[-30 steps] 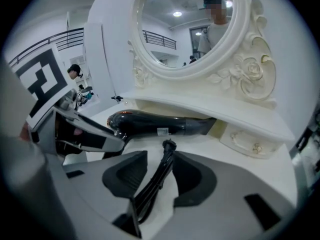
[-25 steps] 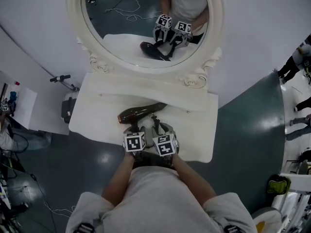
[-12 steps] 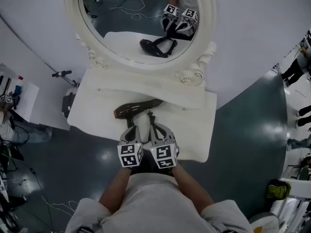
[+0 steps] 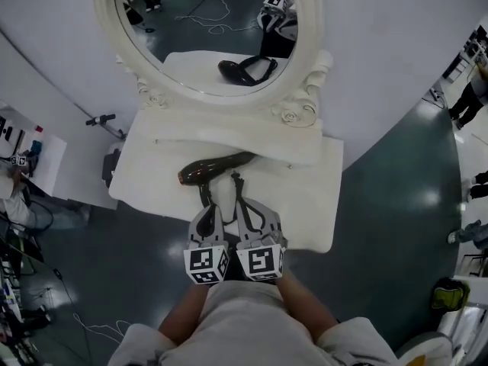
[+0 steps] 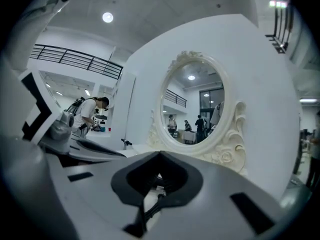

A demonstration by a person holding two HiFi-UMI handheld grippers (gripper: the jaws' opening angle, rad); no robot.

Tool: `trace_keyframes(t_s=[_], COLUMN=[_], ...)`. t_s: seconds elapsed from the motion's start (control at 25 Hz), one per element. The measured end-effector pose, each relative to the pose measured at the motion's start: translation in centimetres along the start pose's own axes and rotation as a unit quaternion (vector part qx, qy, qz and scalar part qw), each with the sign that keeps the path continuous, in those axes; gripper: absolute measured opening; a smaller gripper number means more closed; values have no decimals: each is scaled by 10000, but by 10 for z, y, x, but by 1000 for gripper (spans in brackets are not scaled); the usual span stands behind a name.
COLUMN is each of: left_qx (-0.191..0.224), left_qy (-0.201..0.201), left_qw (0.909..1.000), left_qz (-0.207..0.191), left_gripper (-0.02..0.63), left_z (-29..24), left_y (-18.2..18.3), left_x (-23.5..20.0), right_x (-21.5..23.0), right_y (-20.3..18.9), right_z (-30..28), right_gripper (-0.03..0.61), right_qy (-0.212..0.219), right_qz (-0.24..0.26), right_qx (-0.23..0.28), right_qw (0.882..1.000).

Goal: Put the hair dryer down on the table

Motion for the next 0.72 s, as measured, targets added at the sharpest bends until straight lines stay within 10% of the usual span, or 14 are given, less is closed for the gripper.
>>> trace_keyframes(t_s=[0.72], left_qx=[250], left_qy=[-988], left_qw=[9942], left_qz=[-354], left_gripper=[8], left_z=[-15], left_y=[36], left_x=[75], right_x=[48], right_y=[12], right_z=[54], right_gripper=[14], right_qy=[-747], right_qz=[-15], right_qx=[157], right_qw=[9971])
Point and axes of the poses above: the fingertips, and each gripper's own axes: z backward along the fingers, x to its right, y out of its top, the point moved 2 cm from there along z, backward along the fingers, and after that the axes turned 4 degrees about -z, right-handed, at the moved point
